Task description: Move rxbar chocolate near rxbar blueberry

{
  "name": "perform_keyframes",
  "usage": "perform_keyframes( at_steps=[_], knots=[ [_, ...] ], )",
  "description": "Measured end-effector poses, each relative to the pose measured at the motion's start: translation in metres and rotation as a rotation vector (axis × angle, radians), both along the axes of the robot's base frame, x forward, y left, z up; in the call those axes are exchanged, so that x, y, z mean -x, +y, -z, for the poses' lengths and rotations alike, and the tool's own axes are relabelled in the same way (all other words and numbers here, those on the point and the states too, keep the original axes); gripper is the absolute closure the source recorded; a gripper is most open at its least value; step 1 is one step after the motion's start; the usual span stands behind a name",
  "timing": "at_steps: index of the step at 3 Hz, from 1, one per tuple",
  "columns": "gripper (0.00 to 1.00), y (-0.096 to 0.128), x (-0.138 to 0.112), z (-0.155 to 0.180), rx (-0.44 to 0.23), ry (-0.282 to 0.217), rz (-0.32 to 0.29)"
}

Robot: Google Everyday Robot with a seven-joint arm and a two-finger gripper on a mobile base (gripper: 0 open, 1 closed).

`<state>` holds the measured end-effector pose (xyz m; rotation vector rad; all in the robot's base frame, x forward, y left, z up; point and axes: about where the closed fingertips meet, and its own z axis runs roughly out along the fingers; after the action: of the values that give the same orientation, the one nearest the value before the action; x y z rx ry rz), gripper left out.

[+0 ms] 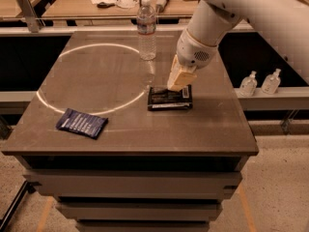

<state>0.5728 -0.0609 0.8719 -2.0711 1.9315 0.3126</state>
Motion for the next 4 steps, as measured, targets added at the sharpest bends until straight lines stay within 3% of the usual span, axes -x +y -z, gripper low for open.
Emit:
perform_keyframes(
  at_steps=[2, 4],
  knots=[
    [1.0, 0.011, 0.007, -0.009, -0.032, -0.014, -0.018],
    [1.0, 0.06, 0.036, -0.025, -0.094, -0.031, -0.148]
  ],
)
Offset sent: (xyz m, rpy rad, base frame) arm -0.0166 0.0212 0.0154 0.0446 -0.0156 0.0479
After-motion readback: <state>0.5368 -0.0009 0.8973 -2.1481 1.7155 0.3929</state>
